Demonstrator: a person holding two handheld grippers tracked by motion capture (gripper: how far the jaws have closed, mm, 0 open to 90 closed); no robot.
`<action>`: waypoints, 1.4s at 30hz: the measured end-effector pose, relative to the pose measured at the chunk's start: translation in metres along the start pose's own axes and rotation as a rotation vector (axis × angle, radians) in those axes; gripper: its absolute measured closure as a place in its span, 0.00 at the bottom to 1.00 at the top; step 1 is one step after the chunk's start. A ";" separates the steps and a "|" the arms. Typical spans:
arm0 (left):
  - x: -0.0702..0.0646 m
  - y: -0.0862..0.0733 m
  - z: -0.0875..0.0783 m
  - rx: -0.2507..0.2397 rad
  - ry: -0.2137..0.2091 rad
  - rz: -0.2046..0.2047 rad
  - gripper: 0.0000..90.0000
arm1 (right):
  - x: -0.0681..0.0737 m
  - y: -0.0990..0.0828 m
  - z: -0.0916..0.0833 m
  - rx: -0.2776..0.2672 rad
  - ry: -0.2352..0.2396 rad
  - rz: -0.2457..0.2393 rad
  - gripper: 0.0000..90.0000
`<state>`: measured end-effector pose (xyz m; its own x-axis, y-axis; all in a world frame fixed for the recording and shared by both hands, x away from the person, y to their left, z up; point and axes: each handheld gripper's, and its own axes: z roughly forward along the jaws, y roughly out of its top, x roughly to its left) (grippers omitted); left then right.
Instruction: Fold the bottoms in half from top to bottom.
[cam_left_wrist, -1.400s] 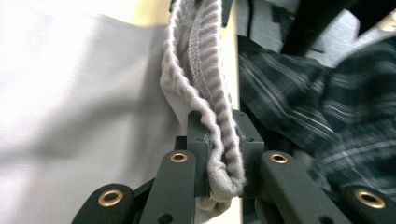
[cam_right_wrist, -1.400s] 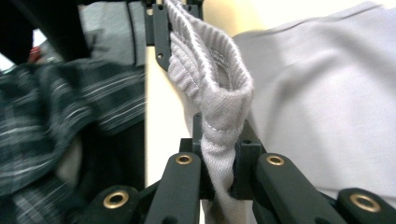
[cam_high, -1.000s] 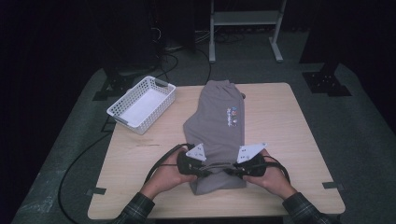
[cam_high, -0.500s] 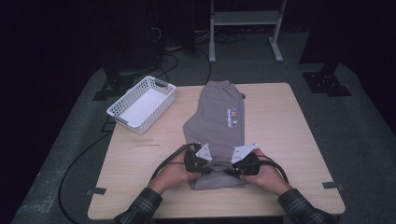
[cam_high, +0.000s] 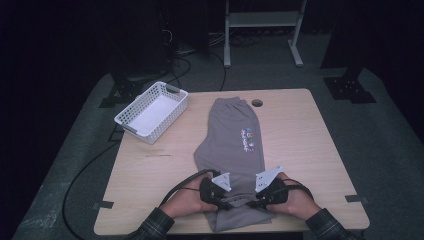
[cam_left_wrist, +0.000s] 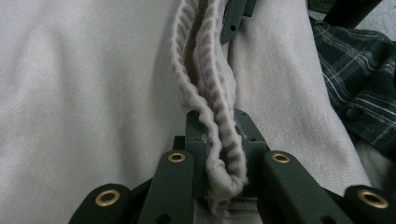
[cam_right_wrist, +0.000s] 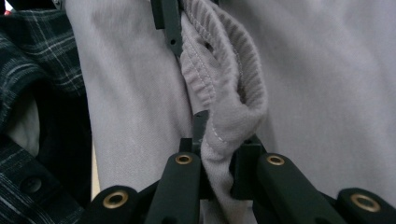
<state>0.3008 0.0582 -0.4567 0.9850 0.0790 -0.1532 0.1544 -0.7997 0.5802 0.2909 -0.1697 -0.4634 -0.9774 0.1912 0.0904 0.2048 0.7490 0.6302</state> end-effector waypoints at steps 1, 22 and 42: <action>0.000 0.001 -0.001 -0.003 0.003 -0.002 0.87 | 0.001 0.001 -0.001 -0.008 -0.003 0.004 0.91; 0.062 0.027 -0.049 -0.129 0.190 -0.043 0.85 | -0.051 0.030 -0.029 -0.190 -0.157 0.094 0.91; 0.103 0.010 -0.029 -0.160 0.305 -0.152 0.74 | -0.098 0.034 -0.004 -0.166 -0.191 0.181 0.88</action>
<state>0.4060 0.0758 -0.4437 0.9238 0.3825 -0.0152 0.2864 -0.6643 0.6905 0.3934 -0.1660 -0.4477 -0.8949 0.4396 0.0761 0.3479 0.5807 0.7360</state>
